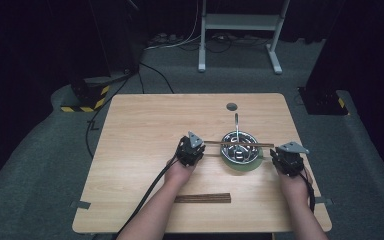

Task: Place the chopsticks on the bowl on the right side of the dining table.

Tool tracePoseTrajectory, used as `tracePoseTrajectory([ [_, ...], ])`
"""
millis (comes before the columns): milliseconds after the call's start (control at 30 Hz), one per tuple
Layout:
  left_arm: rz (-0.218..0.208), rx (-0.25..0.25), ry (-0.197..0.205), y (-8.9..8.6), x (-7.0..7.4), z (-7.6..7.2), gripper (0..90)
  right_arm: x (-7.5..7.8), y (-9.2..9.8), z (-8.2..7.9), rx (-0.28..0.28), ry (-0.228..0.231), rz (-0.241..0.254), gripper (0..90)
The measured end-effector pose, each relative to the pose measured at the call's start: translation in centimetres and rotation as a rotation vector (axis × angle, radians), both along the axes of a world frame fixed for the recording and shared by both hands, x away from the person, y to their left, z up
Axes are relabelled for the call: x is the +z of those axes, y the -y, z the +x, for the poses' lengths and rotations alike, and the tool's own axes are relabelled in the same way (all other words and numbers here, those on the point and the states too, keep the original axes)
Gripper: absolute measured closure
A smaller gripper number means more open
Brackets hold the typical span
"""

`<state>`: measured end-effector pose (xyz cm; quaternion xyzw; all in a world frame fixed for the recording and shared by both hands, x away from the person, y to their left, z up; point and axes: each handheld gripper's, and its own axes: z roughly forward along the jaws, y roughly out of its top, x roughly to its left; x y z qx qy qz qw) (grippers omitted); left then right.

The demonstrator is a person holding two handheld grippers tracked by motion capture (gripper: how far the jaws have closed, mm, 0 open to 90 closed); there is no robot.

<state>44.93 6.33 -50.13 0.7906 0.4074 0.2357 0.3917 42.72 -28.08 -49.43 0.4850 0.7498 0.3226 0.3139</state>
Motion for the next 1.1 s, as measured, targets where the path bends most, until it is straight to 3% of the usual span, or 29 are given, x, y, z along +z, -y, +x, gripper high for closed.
tracePoseTrajectory([
  [133,-0.004,-0.002,0.002,-0.8,0.0,-0.8,70.9,-0.1,-0.1,-1.2,0.002,0.001,0.021,64.1],
  [267,-0.023,0.006,-0.005,-2.7,0.1,-1.7,60.6,-0.6,-0.6,-2.7,0.030,-0.031,0.035,55.7],
  [300,-0.064,0.023,-0.016,-4.0,0.1,-2.4,57.8,-1.0,-0.8,-3.6,0.038,-0.044,0.052,51.7],
  [333,-0.064,0.023,-0.016,-4.0,0.1,-2.4,55.5,-1.0,-0.8,-3.6,0.038,-0.044,0.052,51.7],
  [400,-0.094,0.043,-0.022,-5.5,0.1,-3.3,53.8,-1.5,-0.8,-4.3,0.042,-0.069,0.079,47.6],
  [433,-0.120,0.070,-0.029,-7.2,0.0,-4.3,50.0,-2.1,-0.8,-5.0,0.038,-0.092,0.096,46.3],
  [500,-0.123,0.078,-0.024,-8.2,-0.1,-4.8,49.0,-2.4,-0.8,-5.3,0.038,-0.096,0.097,46.3],
  [567,-0.101,0.094,-0.029,-11.2,0.0,-6.4,44.1,-2.6,-0.8,-6.1,0.024,-0.110,0.092,45.2],
  [600,-0.101,0.094,-0.029,-11.2,0.0,-6.4,43.1,-2.6,-0.8,-6.1,0.024,-0.110,0.092,45.2],
  [633,-0.033,0.089,-0.028,-13.4,0.0,-7.4,42.1,-2.6,-0.7,-6.3,0.016,-0.113,0.088,44.0],
  [667,-0.033,0.089,-0.028,-13.4,0.0,-7.4,40.7,-2.6,-0.7,-6.3,0.016,-0.113,0.088,44.0],
  [733,-0.017,0.109,-0.039,-15.2,-0.2,-8.3,39.7,-2.7,-0.7,-6.4,0.013,-0.137,0.089,41.5],
  [767,-0.022,0.134,-0.050,-16.9,-0.5,-9.1,38.3,-2.7,-0.8,-6.4,0.012,-0.139,0.099,39.7],
  [800,-0.022,0.134,-0.050,-16.9,-0.5,-9.1,37.5,-2.7,-0.8,-6.4,0.012,-0.139,0.099,39.7],
  [1000,0.014,0.213,-0.096,-20.7,-1.8,-11.3,32.4,-2.7,-1.0,-6.4,0.040,-0.154,0.100,34.9],
  [1100,0.037,0.245,-0.107,-22.0,-2.5,-12.7,24.6,-2.7,-1.1,-6.5,0.041,-0.154,0.098,33.3],
])
